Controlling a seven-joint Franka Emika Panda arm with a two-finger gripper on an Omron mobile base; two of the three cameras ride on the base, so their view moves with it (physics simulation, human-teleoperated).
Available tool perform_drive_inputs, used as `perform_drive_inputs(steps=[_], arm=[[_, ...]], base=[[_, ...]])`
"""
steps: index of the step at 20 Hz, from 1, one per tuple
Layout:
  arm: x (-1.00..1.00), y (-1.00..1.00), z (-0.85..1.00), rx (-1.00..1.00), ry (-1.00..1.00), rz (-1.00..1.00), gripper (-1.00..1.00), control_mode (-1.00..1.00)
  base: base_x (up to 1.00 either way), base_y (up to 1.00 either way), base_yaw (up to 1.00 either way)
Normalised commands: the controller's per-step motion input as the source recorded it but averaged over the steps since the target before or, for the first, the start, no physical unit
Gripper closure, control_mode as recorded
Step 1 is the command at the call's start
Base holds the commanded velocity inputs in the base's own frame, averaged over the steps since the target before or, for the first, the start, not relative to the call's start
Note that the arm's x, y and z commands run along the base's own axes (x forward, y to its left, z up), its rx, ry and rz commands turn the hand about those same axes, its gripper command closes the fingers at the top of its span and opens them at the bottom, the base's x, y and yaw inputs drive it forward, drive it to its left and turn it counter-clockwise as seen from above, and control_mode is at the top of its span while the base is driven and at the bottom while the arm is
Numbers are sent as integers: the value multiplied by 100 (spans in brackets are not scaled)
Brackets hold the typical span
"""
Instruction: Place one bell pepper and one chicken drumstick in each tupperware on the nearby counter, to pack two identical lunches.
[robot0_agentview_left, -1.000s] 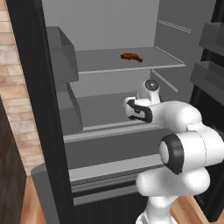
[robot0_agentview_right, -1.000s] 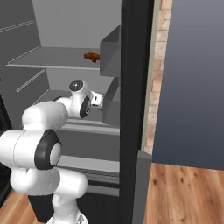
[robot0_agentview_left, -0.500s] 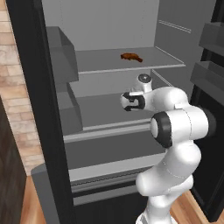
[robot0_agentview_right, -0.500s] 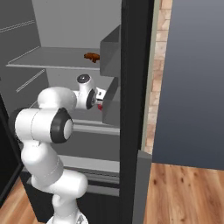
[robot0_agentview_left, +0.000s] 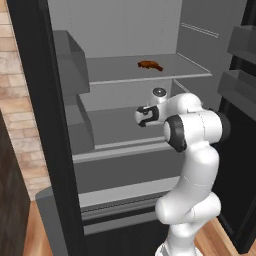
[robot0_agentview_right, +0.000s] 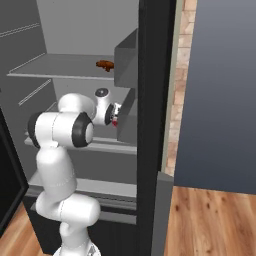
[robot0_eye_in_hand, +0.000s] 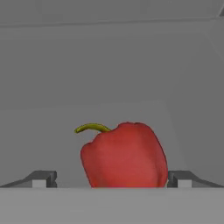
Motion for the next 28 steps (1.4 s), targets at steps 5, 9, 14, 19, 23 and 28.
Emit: perform_drive_inputs(steps=[5,9,14,19,23,28], arm=[[52,-10,-19,0,5,0,-100,-100],[37,-9,-29,0,9,0,-100,-100],[1,0,-70,-2,14,0,-100,-100],[-6,0,-98,-4,13,0,-100,-100],[-21,0,-100,-5,7,0,-100,-100],[-50,0,-100,-4,4,0,-100,-100]], base=[[0,0,0],[0,0,0],[0,0,0],[0,0,0],[0,0,0],[0,0,0]])
